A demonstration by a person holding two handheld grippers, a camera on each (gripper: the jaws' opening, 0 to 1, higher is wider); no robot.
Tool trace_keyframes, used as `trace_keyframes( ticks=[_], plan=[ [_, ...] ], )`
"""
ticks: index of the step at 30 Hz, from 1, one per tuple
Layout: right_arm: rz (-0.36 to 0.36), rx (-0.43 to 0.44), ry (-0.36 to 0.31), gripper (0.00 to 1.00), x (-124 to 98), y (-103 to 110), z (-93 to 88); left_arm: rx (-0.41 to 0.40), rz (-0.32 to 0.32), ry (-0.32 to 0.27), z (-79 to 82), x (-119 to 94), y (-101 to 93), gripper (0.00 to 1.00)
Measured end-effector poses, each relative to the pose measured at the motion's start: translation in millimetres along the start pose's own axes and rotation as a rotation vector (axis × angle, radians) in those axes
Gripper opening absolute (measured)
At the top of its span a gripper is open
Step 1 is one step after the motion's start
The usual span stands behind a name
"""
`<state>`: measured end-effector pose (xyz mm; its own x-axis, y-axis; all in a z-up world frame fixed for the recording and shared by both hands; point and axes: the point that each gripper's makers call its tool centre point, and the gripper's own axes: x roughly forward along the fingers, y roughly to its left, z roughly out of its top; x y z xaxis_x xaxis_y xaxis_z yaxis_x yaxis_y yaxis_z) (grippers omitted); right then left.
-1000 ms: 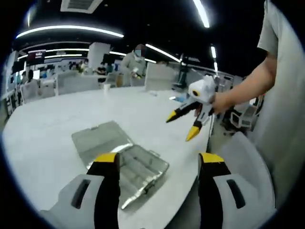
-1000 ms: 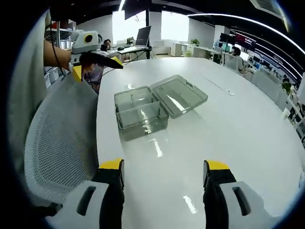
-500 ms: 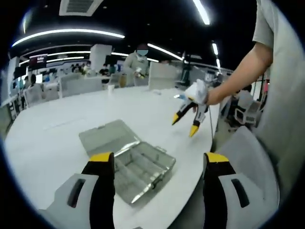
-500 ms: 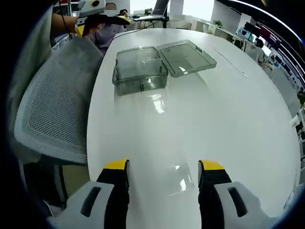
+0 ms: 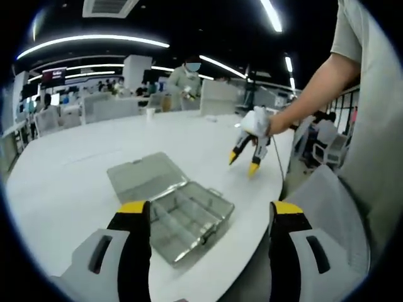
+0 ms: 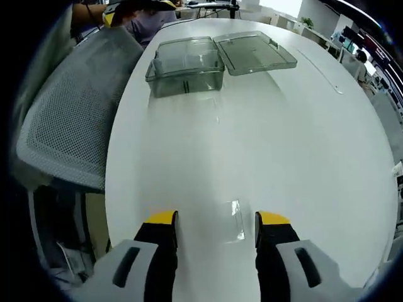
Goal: Insert the divider into the dual guide fixture by aligning both edges with the guide slots and pushing it downward to the bottom, including one-sided entry, uneven engagement, binding, and posture correction.
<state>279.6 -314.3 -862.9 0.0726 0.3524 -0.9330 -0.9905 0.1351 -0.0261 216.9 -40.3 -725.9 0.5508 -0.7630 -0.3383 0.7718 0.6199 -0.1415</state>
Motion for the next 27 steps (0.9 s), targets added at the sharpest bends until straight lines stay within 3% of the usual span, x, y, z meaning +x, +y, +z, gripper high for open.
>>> trace_keyframes(
  ticks=[12, 22, 27],
  plan=[
    [0.034, -0.078, 0.061, 0.37, 8.7, 1.7, -7.4, -0.006, 0.000, 0.010, 0.4, 1.9, -2.4, 0.75],
    [0.052, -0.082, 0.064, 0.34, 9.1, 1.2, -7.8, -0.015, 0.003, 0.013, -1.4, 2.0, -3.6, 0.75],
    [0.059, -0.102, 0.082, 0.28, 9.8, 1.9, -7.4, -0.016, 0.005, 0.019, -2.6, 0.3, -4.0, 0.74]
  ],
)
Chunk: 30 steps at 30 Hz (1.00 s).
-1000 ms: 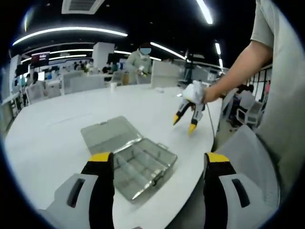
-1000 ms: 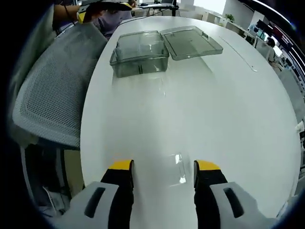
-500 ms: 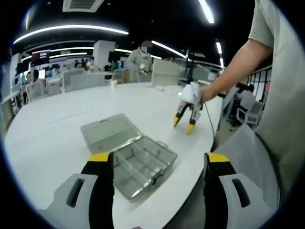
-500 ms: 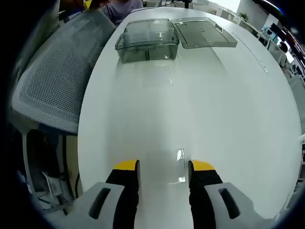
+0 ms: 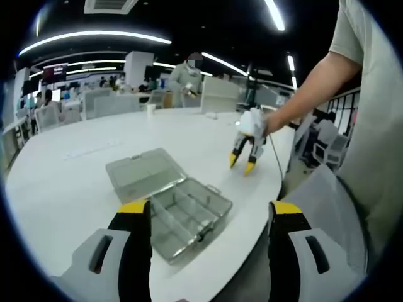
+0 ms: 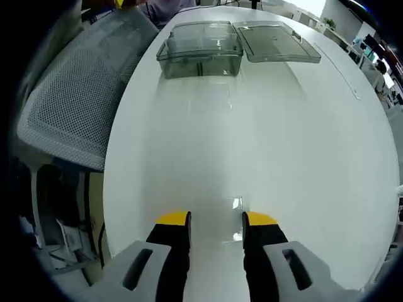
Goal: Insert the divider into the dual guide fixture by aligning both edges with the guide slots and pushing it downward to the bottom, including one-sided entry, uneven engagement, binding, and posture correction.
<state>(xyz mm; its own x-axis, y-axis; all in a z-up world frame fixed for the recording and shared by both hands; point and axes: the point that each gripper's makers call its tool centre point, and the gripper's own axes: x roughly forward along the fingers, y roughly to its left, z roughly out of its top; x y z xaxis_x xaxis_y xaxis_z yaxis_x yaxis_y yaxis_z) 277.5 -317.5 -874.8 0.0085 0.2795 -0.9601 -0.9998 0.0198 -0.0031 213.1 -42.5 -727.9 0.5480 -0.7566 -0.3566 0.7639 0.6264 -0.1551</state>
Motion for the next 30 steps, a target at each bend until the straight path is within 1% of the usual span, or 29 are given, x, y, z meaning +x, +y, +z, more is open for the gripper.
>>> trace_keyframes(
  ticks=[3, 18, 24, 28, 30],
  plan=[
    [0.004, -0.010, 0.017, 0.28, -0.5, 0.2, 0.3, -0.007, 0.004, -0.003, 1.1, -0.6, 0.1, 0.73],
    [0.025, -0.009, 0.061, 0.27, -0.6, 2.6, 0.4, -0.003, -0.001, 0.003, 2.7, 0.2, -2.8, 0.71],
    [0.031, -0.018, 0.081, 0.27, -1.3, 4.7, 3.0, -0.001, -0.009, 0.011, 1.9, 3.0, -4.4, 0.71],
    [0.033, -0.014, 0.081, 0.27, -3.2, 6.3, 9.9, -0.006, -0.014, 0.021, 0.5, 6.8, -4.0, 0.71],
    [0.034, -0.026, 0.087, 0.27, -3.3, 5.9, 12.0, -0.007, -0.021, 0.024, 0.8, 9.4, -5.3, 0.71]
  ],
)
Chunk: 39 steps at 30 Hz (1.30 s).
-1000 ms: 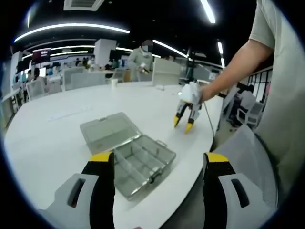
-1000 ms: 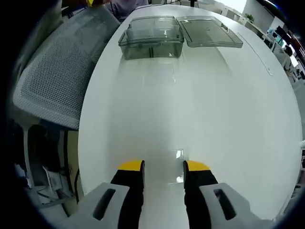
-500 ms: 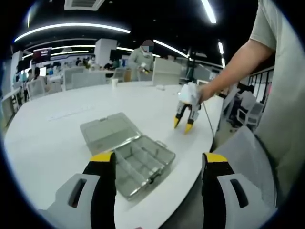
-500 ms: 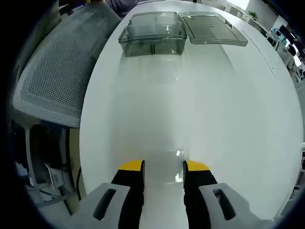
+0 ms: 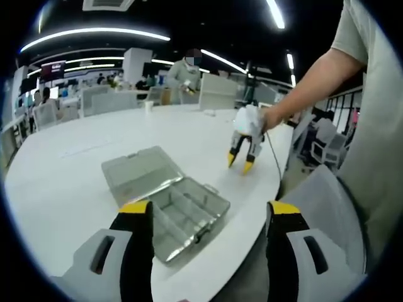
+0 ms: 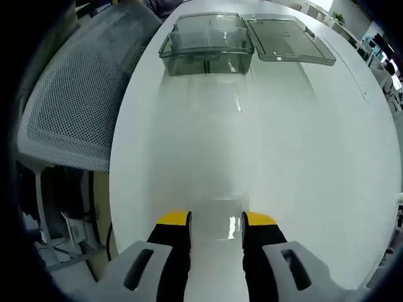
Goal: Insert the divider into the dual guide fixture by aligning both edges with the guide slots and pushing it downward to the bottom, including one-sided entry, uneven engagement, binding, and posture correction.
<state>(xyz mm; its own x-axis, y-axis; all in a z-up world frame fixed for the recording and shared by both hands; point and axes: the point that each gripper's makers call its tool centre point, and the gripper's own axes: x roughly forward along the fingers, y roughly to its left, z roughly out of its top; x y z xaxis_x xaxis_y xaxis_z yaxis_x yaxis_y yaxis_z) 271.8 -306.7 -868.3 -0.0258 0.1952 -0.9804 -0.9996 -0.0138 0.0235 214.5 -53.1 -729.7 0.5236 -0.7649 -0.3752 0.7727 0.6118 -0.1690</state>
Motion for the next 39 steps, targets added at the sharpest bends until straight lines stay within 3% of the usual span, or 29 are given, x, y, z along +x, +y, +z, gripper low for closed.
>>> trace_keyframes(
  ticks=[9, 18, 28, 39],
  plan=[
    [-0.002, -0.031, -0.006, 0.27, -5.9, 0.8, 21.0, -0.012, -0.033, 0.024, -2.0, 16.0, -4.4, 0.70],
    [-0.007, -0.075, -0.019, 0.27, -14.0, 4.1, 45.4, -0.039, -0.098, 0.068, -7.0, 41.5, -21.2, 0.64],
    [-0.005, -0.125, -0.028, 0.27, -22.6, 12.4, 69.0, -0.060, -0.128, 0.073, -4.5, 58.5, -29.2, 0.60],
    [-0.004, -0.207, -0.043, 0.27, -38.6, 22.0, 102.7, -0.151, -0.145, 0.072, -2.9, 69.6, -31.5, 0.52]
  ],
)
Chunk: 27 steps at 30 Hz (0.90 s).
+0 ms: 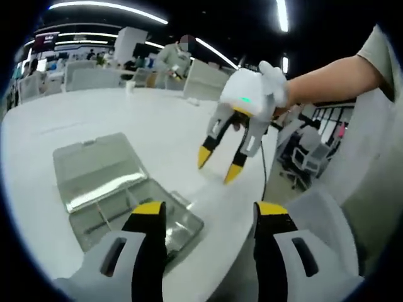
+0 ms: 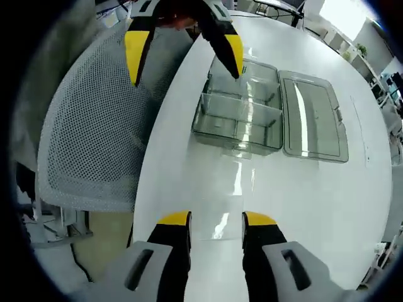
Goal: Insert the divider into the dual guide fixture by aligning both edges with the guide slots and pushing it downward to the bottom, including one-sided entry, uneven engagement, binding, and posture correction.
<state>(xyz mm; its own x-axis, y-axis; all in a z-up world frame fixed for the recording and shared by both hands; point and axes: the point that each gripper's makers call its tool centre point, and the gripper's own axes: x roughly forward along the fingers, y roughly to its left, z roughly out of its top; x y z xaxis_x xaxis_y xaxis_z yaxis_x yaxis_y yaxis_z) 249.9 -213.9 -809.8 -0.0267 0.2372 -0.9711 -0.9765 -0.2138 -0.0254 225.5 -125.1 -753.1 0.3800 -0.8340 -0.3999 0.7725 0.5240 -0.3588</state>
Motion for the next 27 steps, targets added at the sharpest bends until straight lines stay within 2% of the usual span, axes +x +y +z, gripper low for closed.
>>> trace_keyframes(
  ticks=[10, 18, 27],
  plan=[
    [-0.003, -0.073, -0.015, 0.27, -11.3, 1.6, 30.7, -0.051, 0.003, 0.001, -0.9, 3.1, -0.6, 0.45],
    [-0.008, -0.098, -0.036, 0.27, -16.1, 4.4, 50.7, -0.139, 0.005, -0.028, 0.0, 3.6, 0.4, 0.39],
    [-0.016, -0.132, -0.062, 0.27, -18.5, 7.6, 73.3, -0.279, 0.000, -0.076, 1.5, 2.8, -0.1, 0.31]
  ],
)
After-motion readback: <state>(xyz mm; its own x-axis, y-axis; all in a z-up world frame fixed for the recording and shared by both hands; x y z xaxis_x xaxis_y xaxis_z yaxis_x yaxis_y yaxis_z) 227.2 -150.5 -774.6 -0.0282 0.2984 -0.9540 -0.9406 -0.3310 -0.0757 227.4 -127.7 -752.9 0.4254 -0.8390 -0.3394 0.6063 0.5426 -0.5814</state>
